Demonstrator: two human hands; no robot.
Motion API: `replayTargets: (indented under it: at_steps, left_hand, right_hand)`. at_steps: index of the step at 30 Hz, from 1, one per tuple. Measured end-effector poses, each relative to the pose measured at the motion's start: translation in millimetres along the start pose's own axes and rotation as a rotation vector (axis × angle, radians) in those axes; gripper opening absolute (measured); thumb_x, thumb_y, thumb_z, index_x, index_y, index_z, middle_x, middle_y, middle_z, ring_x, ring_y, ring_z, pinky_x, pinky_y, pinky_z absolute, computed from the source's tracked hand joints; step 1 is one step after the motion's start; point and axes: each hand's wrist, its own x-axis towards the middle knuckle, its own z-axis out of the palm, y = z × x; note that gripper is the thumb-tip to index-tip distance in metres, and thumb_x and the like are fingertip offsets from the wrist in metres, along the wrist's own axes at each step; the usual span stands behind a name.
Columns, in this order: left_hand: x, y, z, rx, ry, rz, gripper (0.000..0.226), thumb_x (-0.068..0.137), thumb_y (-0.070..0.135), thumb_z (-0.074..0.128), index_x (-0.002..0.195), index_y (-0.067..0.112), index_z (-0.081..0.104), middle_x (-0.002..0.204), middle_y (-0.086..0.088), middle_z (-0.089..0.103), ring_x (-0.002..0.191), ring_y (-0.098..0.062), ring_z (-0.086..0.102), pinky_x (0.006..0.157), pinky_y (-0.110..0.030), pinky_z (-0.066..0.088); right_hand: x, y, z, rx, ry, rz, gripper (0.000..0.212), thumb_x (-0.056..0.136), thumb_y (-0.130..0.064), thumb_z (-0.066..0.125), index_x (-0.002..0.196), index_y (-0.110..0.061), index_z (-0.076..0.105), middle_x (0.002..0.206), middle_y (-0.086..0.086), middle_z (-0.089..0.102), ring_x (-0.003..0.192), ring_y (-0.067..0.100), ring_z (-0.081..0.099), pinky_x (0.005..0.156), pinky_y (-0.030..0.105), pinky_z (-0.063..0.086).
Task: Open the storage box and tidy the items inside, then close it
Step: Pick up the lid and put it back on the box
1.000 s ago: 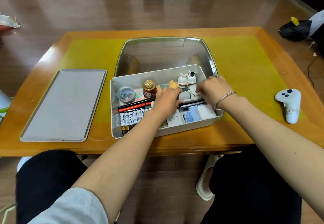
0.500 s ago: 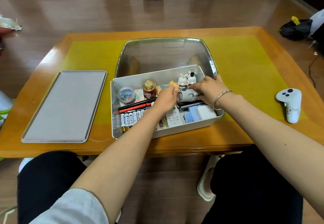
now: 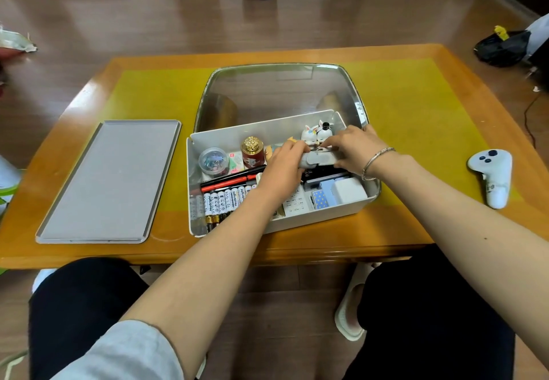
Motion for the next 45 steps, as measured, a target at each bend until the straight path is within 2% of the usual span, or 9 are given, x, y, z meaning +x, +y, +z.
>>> replayTargets:
  at_steps: [3,6,13,19,25,30,34,41,45]
  left_hand:
    - [-0.7,0.6,3.5,0.074,0.001,0.030,0.035,0.083,0.002,0.063,0.114,0.011,0.051,0.119,-0.008,0.051,0.106,-0.029,0.045,0.079,-0.033,0.034]
    - [-0.5,-1.0,2.9,0.130,-0.044,0.061,0.035,0.090,0.018,0.062,0.122,0.014,0.052,0.122,-0.009,0.054,0.113,-0.029,0.046,0.090,-0.036,0.037]
    - [-1.9,-0.2,0.9,0.118,-0.091,0.069,0.040,0.092,0.012,0.057,0.131,0.014,0.050,0.128,-0.010,0.052,0.119,-0.029,0.045,0.097,-0.040,0.038]
    - [-5.8,1.2,0.1,0.095,-0.078,0.056,0.043,0.092,0.021,0.060,0.132,0.015,0.049,0.131,-0.008,0.050,0.121,-0.026,0.043,0.100,-0.038,0.037]
    - [-23.7,-4.6,-27.7,0.140,0.181,0.035,0.034,0.093,0.027,0.055,0.126,0.019,0.052,0.126,0.001,0.052,0.117,-0.018,0.045,0.098,-0.035,0.036]
    - [-46.3,-36.3,-73.5,0.243,0.446,-0.198,0.034,0.093,0.023,0.052,0.127,0.018,0.050,0.129,-0.002,0.051,0.119,-0.020,0.044,0.096,-0.038,0.036]
    - [-66.8,-77.0,-100.9,0.293,0.595,-0.379,0.034,0.097,0.023,0.046,0.128,0.011,0.046,0.130,-0.012,0.050,0.115,-0.031,0.045,0.090,-0.045,0.037]
    - [-100.2,-135.0,-97.9,0.388,0.278,-0.717,0.038,0.101,0.030,0.037,0.133,0.008,0.040,0.135,-0.020,0.044,0.120,-0.040,0.040,0.092,-0.053,0.037]
    - [-111.0,-146.5,-91.5,0.505,0.122,-0.757,0.038,0.094,0.010,0.047,0.131,0.010,0.037,0.129,-0.021,0.045,0.116,-0.039,0.042,0.091,-0.048,0.040]
  right_hand:
    - [-1.0,-0.8,1.5,-0.037,0.006,0.000,0.042,0.082,-0.033,0.067,0.123,-0.033,0.056,0.117,-0.002,0.059,0.119,0.022,0.045,0.095,0.041,0.028]
    - [-0.4,0.2,5.6,-0.036,0.040,0.017,0.032,0.083,-0.030,0.066,0.114,-0.030,0.059,0.111,-0.003,0.061,0.116,0.020,0.047,0.092,0.039,0.028]
    - [-0.3,-2.1,6.6,-0.057,0.063,0.027,0.024,0.078,-0.028,0.071,0.100,-0.029,0.062,0.104,-0.006,0.064,0.108,0.020,0.051,0.090,0.039,0.029]
    - [-5.5,-6.9,7.5,-0.040,0.035,0.062,0.032,0.081,-0.024,0.067,0.113,-0.028,0.059,0.116,-0.001,0.058,0.115,0.024,0.046,0.097,0.043,0.028]
    - [-26.8,-20.0,14.4,0.163,0.161,0.206,0.044,0.086,-0.025,0.061,0.129,-0.025,0.051,0.148,0.003,0.032,0.135,0.026,0.024,0.103,0.048,0.029]
    - [-40.2,-36.4,28.5,0.240,0.135,0.301,0.057,0.087,-0.042,0.058,0.138,-0.026,0.039,0.157,0.003,0.013,0.141,0.026,0.013,0.110,0.050,0.022]
    - [-40.6,-44.0,34.9,0.243,0.125,0.335,0.062,0.088,-0.050,0.052,0.142,-0.024,0.035,0.158,0.007,0.009,0.144,0.027,0.004,0.114,0.046,0.017]
    - [-42.6,-54.5,38.3,0.186,0.138,0.380,0.057,0.091,-0.057,0.038,0.140,-0.029,0.038,0.157,0.005,0.013,0.145,0.024,-0.002,0.112,0.047,0.016]
    - [-43.7,-57.4,37.7,0.155,0.133,0.386,0.056,0.092,-0.057,0.035,0.140,-0.029,0.039,0.157,0.004,0.015,0.145,0.025,-0.003,0.113,0.049,0.016]
